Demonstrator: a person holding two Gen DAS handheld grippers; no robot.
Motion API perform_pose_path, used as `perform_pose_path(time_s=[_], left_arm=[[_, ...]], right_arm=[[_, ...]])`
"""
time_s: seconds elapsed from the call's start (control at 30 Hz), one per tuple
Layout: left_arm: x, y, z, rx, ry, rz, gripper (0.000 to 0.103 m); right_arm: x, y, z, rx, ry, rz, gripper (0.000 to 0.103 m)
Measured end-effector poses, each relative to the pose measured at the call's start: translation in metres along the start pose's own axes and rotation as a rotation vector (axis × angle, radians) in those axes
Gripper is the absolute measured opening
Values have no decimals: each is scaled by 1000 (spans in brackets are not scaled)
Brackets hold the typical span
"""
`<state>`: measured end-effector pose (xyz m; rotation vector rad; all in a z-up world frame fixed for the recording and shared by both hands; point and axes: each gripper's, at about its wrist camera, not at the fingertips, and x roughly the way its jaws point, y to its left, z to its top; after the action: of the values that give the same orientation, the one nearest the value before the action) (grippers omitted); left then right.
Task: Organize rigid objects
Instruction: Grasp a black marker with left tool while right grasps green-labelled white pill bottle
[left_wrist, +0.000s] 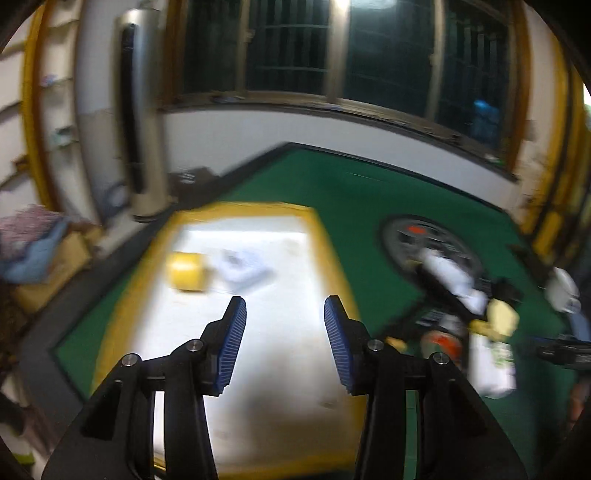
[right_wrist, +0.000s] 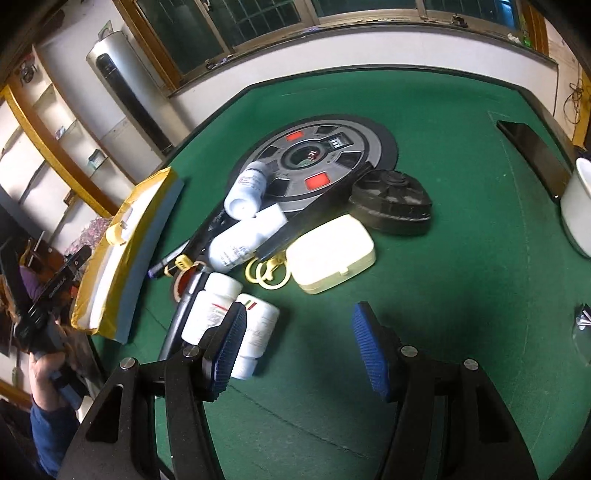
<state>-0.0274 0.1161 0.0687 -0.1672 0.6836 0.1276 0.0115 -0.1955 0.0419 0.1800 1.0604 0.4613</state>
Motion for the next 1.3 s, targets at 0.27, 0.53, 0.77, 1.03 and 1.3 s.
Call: perform_pose_path(time_s=[0.27,0.53,0.77,1.03,1.3], left_arm=[[17,-104,-40,241,274,-344,42],[43,-136,-52,333,352,-305,35],[30,-124,-58,317,340,-250,12],[17,-113,-73,326,309,-234,12],[19,-122,-76,358,281,-205,12]], right_arm=[[7,-1,-4,15,23,11,55],[8,2,-8,11,27,21,55],[13,8,-11,-12,32,-23,48],[16,28,-14,-57,23,-30,45],[36,34,-15,34,76,-27,45]])
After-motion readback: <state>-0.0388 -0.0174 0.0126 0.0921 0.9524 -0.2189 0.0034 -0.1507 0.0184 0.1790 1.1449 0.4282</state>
